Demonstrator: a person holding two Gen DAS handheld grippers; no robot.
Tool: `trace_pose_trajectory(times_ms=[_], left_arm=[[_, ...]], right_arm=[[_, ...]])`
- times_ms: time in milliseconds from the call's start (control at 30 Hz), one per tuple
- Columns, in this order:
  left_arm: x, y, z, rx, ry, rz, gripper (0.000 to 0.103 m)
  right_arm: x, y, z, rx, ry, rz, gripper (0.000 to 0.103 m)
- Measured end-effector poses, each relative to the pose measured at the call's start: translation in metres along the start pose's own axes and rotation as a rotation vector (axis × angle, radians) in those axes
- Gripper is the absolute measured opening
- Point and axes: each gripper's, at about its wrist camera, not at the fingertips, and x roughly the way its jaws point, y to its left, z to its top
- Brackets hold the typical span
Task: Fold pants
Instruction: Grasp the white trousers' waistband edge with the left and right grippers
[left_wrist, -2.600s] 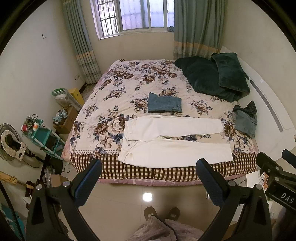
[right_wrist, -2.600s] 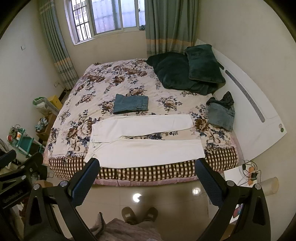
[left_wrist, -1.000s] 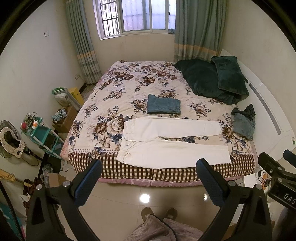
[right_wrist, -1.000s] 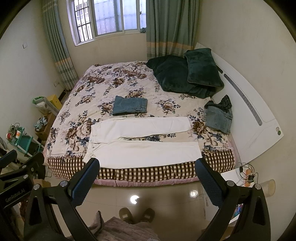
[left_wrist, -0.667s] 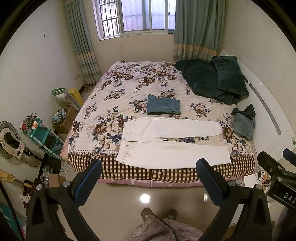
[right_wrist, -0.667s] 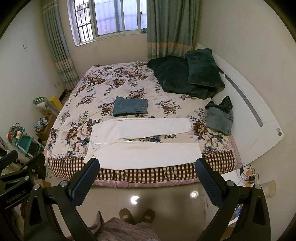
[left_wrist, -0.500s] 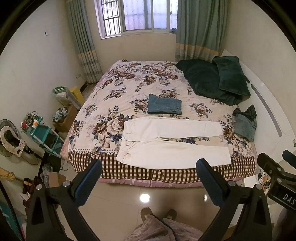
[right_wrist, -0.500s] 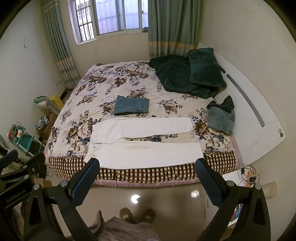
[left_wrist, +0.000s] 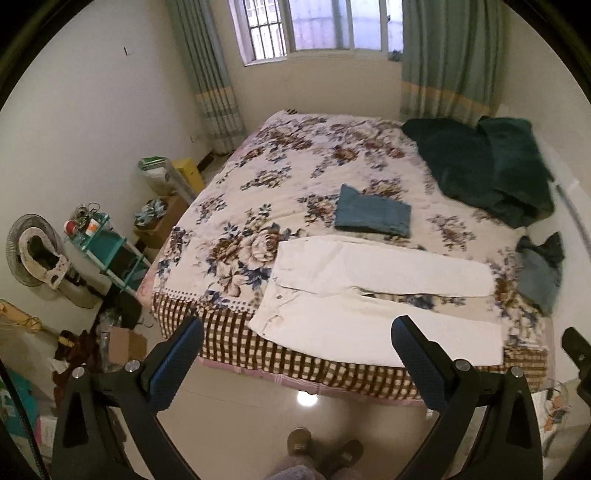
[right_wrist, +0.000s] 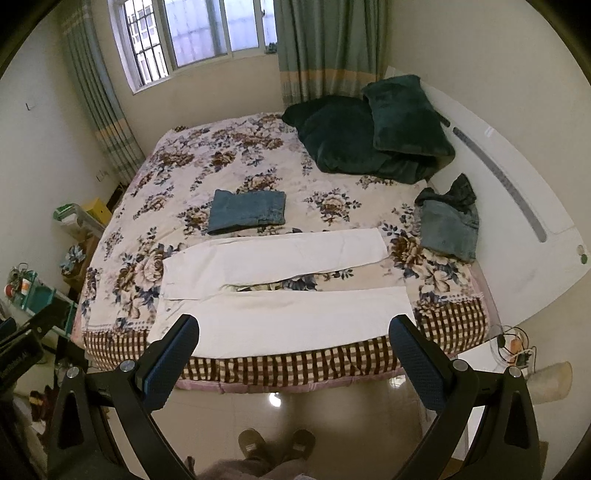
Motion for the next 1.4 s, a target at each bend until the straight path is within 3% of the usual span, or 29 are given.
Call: trace_pose_trajectory(times_ms=[133, 367, 567, 767, 1000, 1133, 1300, 1400], left_arm=[[0.038, -0.015, 0.009, 0.022, 0.030, 0.015, 0.103], [0.139, -0.040, 0.058, 0.090, 0.093, 0.007, 0.103], [0.273, -0.074, 0.117, 0.239, 0.138, -0.009, 0.103], [0.402, -0.116, 0.156, 0.421, 0.161, 0.035, 0.103], [0.551, -0.183, 0.146, 0.620, 0.323, 0.057, 0.103], [0.632, -0.220, 0.124, 0.762, 0.438, 0.032, 0.103], [0.697, -0.248, 0.112, 0.825, 0.569, -0.032, 0.101], [0.710, -0.254, 0.108, 0.843, 0.596, -0.071, 0.101]], right_arm=[[0.059, -0.007, 0.017, 0.008, 0.044, -0.029, 0.103], [0.188, -0.017, 0.060, 0.046, 0.127, -0.057, 0.103], [0.340, -0.012, 0.118, 0.024, 0.209, -0.109, 0.103], [0.496, -0.007, 0.161, -0.059, 0.303, -0.162, 0.103], [0.671, -0.028, 0.163, -0.164, 0.457, -0.196, 0.103], [0.778, -0.031, 0.156, -0.318, 0.544, -0.178, 0.103], [0.880, -0.025, 0.137, -0.499, 0.650, -0.165, 0.103], [0.904, -0.025, 0.133, -0.542, 0.662, -0.098, 0.103]])
